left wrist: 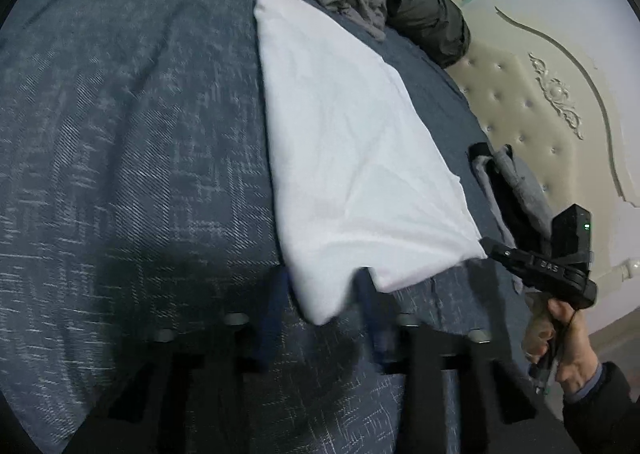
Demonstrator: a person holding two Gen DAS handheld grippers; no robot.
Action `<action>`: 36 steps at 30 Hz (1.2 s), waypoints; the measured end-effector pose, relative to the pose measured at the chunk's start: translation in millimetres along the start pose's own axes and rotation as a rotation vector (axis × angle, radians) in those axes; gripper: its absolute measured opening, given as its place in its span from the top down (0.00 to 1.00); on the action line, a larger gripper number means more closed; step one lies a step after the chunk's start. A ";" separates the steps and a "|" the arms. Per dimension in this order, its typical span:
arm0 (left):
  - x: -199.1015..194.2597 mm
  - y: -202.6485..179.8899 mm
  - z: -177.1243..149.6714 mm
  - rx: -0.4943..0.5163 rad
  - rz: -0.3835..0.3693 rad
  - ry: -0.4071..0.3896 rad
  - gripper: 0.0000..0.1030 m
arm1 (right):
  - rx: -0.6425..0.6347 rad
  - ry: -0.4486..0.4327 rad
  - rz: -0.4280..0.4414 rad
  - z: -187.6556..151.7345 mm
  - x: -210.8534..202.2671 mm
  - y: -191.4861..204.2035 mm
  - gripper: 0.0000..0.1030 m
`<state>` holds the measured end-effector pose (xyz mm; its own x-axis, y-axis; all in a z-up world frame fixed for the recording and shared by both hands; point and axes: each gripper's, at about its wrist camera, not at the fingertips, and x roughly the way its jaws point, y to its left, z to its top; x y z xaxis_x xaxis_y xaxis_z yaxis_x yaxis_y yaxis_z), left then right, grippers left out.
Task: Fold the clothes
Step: 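Pinch the folded white shirt edge with the right gripper and straighten it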
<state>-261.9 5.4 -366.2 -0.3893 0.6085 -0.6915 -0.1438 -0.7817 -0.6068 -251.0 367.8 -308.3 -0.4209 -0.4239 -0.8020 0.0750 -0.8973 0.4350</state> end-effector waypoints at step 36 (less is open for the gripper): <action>-0.8 -0.4 -4.5 0.050 0.022 0.022 0.77 | -0.132 0.033 -0.082 78.9 58.8 38.8 0.96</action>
<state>-257.4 5.9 -367.1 -0.3731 0.5934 -0.7132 -0.1811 -0.8005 -0.5713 -344.2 317.7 -306.3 -0.4004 -0.3508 -0.8466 0.1606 -0.9364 0.3120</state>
